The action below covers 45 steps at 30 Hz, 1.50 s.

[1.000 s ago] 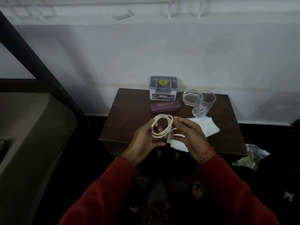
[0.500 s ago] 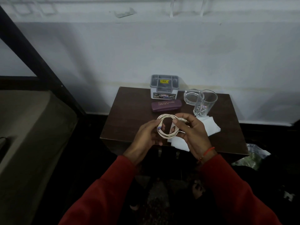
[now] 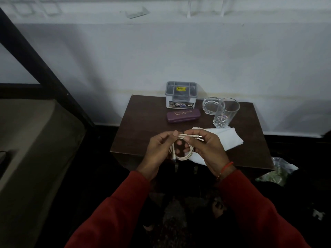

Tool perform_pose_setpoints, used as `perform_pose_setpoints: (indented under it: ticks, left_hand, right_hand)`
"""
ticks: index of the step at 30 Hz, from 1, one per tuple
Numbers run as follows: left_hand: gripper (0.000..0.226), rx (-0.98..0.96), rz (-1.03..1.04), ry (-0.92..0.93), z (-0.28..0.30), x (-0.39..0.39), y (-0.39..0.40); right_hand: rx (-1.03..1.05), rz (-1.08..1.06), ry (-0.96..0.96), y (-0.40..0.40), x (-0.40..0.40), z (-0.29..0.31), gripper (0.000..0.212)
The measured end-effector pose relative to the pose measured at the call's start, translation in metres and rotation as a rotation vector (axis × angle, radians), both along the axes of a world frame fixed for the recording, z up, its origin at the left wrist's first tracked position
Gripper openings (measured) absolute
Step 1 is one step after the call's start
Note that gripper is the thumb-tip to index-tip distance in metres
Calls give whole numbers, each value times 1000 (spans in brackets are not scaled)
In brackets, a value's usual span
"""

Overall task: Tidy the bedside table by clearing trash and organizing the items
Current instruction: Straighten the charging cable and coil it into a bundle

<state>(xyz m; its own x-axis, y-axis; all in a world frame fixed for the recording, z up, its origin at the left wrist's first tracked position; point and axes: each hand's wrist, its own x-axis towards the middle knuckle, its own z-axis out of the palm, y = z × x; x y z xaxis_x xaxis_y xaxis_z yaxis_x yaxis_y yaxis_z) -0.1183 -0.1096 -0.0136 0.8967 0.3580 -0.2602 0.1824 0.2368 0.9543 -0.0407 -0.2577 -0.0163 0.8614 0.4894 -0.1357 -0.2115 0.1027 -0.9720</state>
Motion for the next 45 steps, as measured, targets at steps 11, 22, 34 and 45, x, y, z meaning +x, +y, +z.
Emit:
perform_pose_setpoints:
  ticks: [11,22,34,45]
  left_hand:
    - [42,354,51,33,-5,1,6]
    - [27,343,-17,-10,-14,2,8]
    - [16,399,-39,-49,-20,5,8]
    - [18,197,37,-87,-10,4,6]
  right_hand:
    - [-75,-30,-49,3,-2,2,14]
    - [34,-44,161,0,-1,3,18]
    - [-78,-115,-42,-5,4,7,26]
    - [85,213,145,-6,-2,8,9]
